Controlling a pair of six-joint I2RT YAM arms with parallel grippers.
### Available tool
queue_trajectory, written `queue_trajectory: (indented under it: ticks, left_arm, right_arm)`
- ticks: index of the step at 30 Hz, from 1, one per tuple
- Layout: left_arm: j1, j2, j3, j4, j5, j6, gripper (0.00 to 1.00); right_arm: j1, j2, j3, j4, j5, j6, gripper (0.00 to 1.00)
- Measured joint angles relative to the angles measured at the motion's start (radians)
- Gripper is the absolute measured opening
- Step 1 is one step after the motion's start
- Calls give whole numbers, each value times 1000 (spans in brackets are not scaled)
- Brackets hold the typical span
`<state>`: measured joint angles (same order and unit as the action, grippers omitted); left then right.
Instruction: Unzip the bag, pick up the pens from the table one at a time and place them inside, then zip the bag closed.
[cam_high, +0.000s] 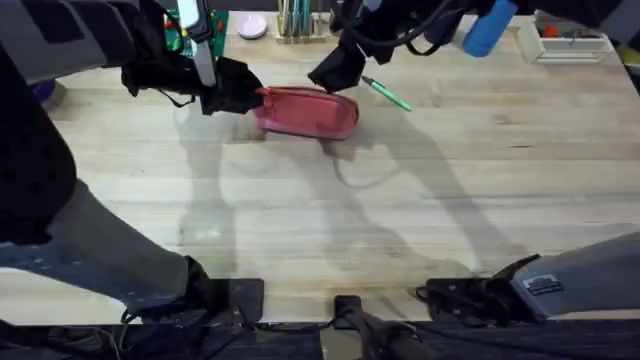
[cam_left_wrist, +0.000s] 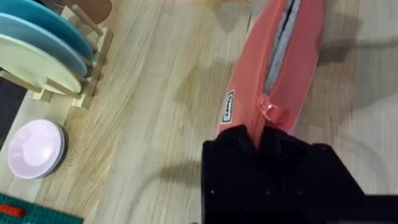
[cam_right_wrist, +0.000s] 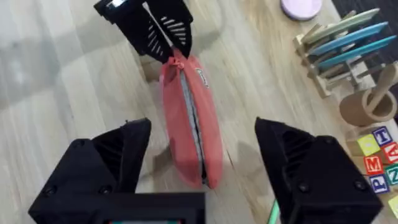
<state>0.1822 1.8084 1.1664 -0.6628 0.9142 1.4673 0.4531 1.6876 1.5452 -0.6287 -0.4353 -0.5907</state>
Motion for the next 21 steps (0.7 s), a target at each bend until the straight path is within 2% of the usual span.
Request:
queue_trajectory:
  ticks: [2,3,4,8,9,11,21]
  left_arm:
    - [0,0,0,0,0,0,43]
    - [0,0,0,0,-1,1,81]
    - [0,0,0,2,-1,3,207]
    - [0,0,0,1,-2,3,844]
    - [0,0,0,0,-2,-1,949]
    - [0,0,0,2,-2,0,989]
    - [0,0,0,-9,-8,0,993]
  right_arm:
    - [0,1,0,-2,2,0,996]
    - [1,1,0,-2,2,0,996]
    - [1,1,0,-1,2,0,996]
    - [1,2,0,-2,2,0,996]
    - [1,1,0,-2,2,0,996]
    - [1,1,0,-5,2,0,996]
    - [1,2,0,-101,2,0,996]
